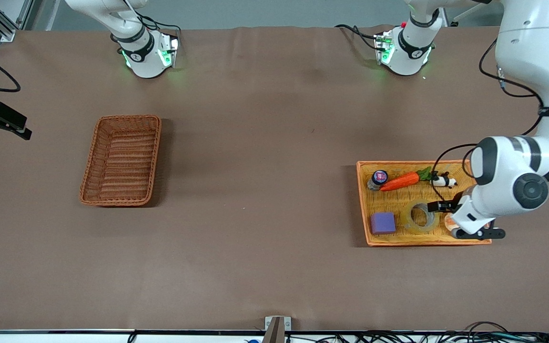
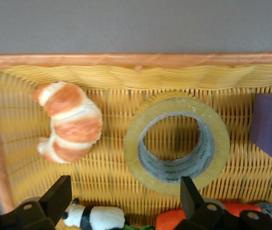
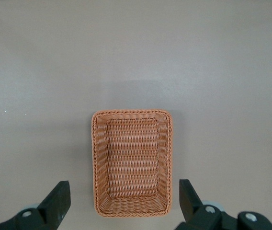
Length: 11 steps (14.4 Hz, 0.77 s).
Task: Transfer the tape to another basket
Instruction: 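Reach the left gripper down over the yellow tape roll in the tray, then close the left gripper on the tape roll and lift it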
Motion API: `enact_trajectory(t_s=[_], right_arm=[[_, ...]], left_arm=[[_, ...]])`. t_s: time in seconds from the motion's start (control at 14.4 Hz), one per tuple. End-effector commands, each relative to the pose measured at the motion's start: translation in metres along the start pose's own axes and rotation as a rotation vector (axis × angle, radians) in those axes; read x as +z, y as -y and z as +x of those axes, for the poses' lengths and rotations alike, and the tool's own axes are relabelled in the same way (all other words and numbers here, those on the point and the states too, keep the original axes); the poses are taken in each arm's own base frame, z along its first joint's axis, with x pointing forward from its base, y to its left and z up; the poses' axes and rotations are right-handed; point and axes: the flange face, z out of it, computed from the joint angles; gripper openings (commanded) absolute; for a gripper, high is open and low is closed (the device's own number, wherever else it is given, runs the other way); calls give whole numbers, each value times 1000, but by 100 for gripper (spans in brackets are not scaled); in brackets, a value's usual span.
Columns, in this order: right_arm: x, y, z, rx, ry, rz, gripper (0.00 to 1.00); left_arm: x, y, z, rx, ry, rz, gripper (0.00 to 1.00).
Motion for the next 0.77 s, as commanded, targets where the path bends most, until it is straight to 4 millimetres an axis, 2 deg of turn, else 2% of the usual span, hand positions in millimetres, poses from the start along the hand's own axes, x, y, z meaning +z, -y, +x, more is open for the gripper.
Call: enact_trajectory(t_s=[0.0, 0.14, 0.49, 0.56, 0.63, 0.7], right_arm=[[1, -1, -1, -11, -6, 7, 100], [1, 0, -1, -12, -6, 7, 100], [0, -1, -1, -11, -8, 7, 100], [1, -1, -1, -11, -5, 7, 100], [1, -1, -1, -11, -5, 7, 100], [0, -2, -1, -9, -8, 7, 100]], left_arm=[[15, -3, 5, 14, 14, 11, 100], [36, -4, 7, 16, 35, 13, 100], [67, -11, 16, 22, 6, 27, 99], [72, -10, 17, 35, -5, 47, 88], [75, -10, 18, 25, -27, 53, 67], [79, -12, 16, -5, -30, 51, 41]])
